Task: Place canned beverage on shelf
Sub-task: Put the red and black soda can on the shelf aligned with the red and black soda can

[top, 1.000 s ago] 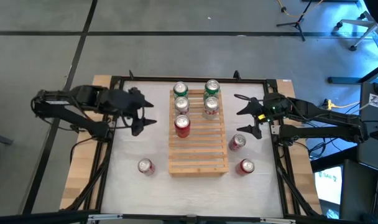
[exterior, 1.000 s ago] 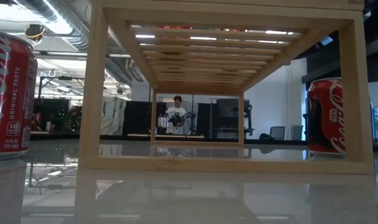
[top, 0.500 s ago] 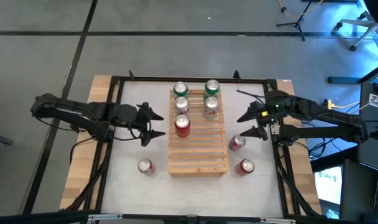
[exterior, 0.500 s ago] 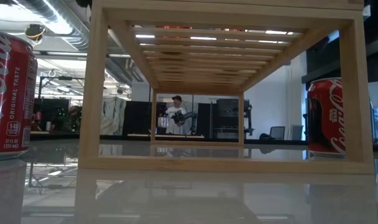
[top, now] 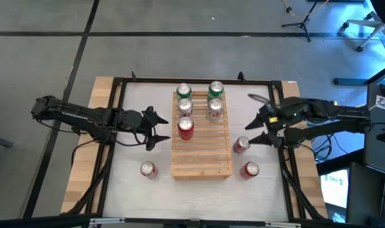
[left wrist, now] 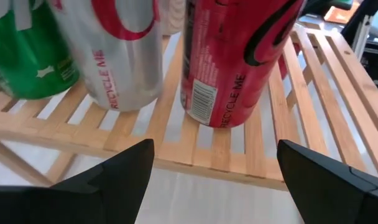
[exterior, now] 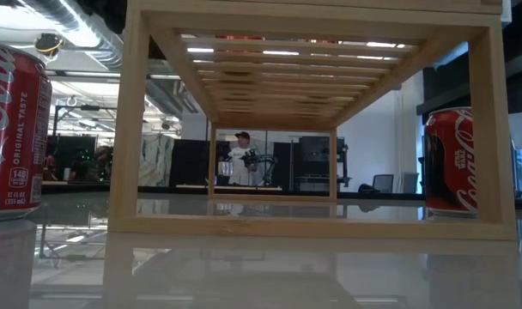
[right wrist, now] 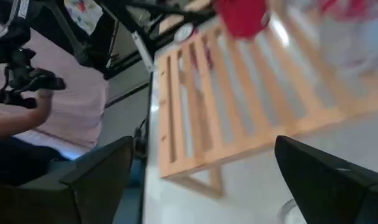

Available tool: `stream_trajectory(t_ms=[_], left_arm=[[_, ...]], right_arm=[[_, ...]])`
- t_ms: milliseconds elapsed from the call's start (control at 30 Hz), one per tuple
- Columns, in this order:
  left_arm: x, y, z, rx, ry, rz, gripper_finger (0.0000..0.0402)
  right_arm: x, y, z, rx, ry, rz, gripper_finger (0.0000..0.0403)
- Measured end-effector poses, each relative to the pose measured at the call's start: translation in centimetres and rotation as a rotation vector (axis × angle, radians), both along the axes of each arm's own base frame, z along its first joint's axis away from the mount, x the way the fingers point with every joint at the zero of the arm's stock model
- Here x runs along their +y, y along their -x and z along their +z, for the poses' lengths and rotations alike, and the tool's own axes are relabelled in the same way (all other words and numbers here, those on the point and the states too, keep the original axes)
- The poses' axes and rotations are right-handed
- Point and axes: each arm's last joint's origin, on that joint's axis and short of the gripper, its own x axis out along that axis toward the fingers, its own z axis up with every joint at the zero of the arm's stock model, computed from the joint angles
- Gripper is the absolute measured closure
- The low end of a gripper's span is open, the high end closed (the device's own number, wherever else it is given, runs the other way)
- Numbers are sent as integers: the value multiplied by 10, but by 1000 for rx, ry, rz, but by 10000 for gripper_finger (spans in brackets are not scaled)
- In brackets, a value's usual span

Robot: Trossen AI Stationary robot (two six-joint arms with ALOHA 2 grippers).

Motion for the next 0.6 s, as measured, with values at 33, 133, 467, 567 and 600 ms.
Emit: stream_trajectory(t_ms=[33, 133, 467, 567, 600], left_arm=[[0, -1, -1, -9, -15, -9, 72], [0, -2, -2, -57, -65, -38, 72], [2, 21, -13, -219, -117, -59, 72], [3, 30, -20, -278, -107, -53, 72], [4, 32, -21, -303, -105, -52, 72]], right_arm=[[4, -2, -2, 24, -23, 4, 20], [16, -5, -8, 118, -92, 37, 20], [42, 4, -28, 488, -277, -74, 20], [45, 10, -34, 617, -342, -149, 20], [46, 11, -35, 645, -359, -171, 20]])
